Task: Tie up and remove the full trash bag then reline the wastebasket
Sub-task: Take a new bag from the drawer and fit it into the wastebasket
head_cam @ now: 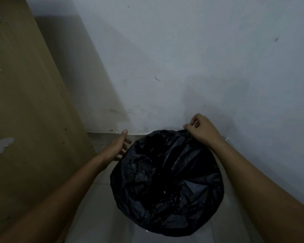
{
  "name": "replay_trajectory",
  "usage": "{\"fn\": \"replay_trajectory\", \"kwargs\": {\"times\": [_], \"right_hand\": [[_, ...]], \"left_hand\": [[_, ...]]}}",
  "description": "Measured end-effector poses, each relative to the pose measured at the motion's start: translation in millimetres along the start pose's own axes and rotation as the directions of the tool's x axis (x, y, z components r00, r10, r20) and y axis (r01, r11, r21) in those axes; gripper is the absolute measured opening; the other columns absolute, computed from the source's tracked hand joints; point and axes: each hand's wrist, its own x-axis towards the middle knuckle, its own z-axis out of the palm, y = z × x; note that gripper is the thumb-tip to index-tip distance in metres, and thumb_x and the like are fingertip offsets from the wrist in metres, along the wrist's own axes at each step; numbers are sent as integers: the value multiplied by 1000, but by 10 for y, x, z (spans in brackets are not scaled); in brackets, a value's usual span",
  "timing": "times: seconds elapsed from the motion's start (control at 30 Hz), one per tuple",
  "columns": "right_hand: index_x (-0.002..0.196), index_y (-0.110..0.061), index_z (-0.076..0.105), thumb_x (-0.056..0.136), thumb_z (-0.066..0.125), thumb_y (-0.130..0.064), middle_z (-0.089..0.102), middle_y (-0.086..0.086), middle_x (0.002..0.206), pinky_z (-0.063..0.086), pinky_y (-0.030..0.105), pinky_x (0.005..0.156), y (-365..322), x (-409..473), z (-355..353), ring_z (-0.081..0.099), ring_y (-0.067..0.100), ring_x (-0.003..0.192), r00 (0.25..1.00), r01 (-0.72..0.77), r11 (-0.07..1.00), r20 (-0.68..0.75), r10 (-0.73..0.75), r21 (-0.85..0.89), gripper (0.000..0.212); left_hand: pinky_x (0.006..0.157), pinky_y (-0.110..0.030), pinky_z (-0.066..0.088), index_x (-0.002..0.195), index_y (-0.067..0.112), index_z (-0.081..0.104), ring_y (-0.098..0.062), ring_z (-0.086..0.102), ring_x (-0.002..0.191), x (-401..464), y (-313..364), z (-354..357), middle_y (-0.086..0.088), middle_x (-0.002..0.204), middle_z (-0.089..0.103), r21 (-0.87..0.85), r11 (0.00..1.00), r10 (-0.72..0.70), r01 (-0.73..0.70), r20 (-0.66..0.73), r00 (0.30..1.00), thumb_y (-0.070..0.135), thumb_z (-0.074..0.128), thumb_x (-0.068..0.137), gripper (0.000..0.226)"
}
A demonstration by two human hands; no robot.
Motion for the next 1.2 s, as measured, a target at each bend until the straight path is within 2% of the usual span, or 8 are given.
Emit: {"fn": "replay_trajectory", "kwargs": {"times": [0.13, 0.2, 0.4, 0.57, 0.73, 0.93, 1.07, 1.2], "right_hand": [[105, -23, 68, 97, 63, -63, 68, -2, 109, 47, 32, 80, -37, -130, -107, 66, 22, 104, 883, 51, 973, 466, 61, -225, 42], [109, -25, 65, 97, 64, -63, 68, 0, 114, 46, 30, 76, 23, -187, -101, 65, 23, 106, 866, 58, 968, 495, 73, -244, 40], [146, -20, 55, 89, 64, -76, 49, 10, 151, 48, 36, 96, 112, -352, -151, 58, 31, 132, 963, -133, 990, 228, 142, -55, 79], [142, -32, 61, 88, 56, -83, 61, -2, 148, 50, 52, 112, 128, -458, -218, 62, 23, 125, 746, -470, 859, 612, 263, 203, 75], [149, -23, 53, 82, 55, -91, 55, 1, 147, 48, 51, 95, 83, -490, -102, 56, 33, 134, 865, -400, 901, 395, 311, 167, 96], [108, -7, 61, 99, 67, -29, 67, 15, 107, 48, 35, 71, 54, -478, 37, 66, 30, 93, 952, -135, 991, 277, 132, -9, 25], [102, -3, 56, 103, 63, -23, 60, 9, 89, 37, 31, 60, 153, -494, 149, 60, 28, 87, 996, -22, 1000, 88, 20, 21, 22], [105, -8, 58, 101, 70, -38, 56, 6, 98, 39, 25, 68, 110, -569, 143, 58, 29, 97, 976, 117, 993, -185, -115, -2, 32]], "left_hand": [[97, -29, 43, 135, 25, 61, -13, 57, 121, -132, 29, 98, 7, 134, 62, 373, 910, 123, -180, 173, 977, 60, 46, 105, 49], [91, -26, 38, 136, 15, 56, -17, 55, 119, -145, 44, 168, 1, 134, 58, 512, 835, 176, -202, 99, 979, 42, 53, 107, 40], [93, -32, 47, 131, 17, 59, -26, 62, 113, -158, -29, 174, -9, 128, 65, 253, 957, 158, -142, -40, 987, 35, 54, 107, 30], [97, -37, 50, 133, 13, 60, -29, 63, 110, -257, -112, 63, -10, 126, 65, 165, 981, 126, -98, -171, 977, 35, 53, 106, 35], [102, -44, 52, 143, 14, 55, -32, 63, 113, -359, -135, 5, -11, 132, 64, 126, 991, 69, -41, -226, 972, 45, 51, 104, 50], [103, -43, 51, 131, 23, 68, -31, 64, 119, -432, 48, -92, -8, 131, 66, 91, 996, 40, -21, -218, 975, 81, 31, 81, 85], [94, -34, 42, 133, 4, 59, -35, 59, 122, -445, 105, 28, -16, 133, 60, 110, 993, 74, -42, -310, 948, 47, 36, 107, 55], [82, -42, 48, 100, 10, 51, -36, 63, 92, -456, 64, 108, -16, 94, 63, 166, 956, 288, -242, -375, 881, 42, 32, 111, 39]]}}
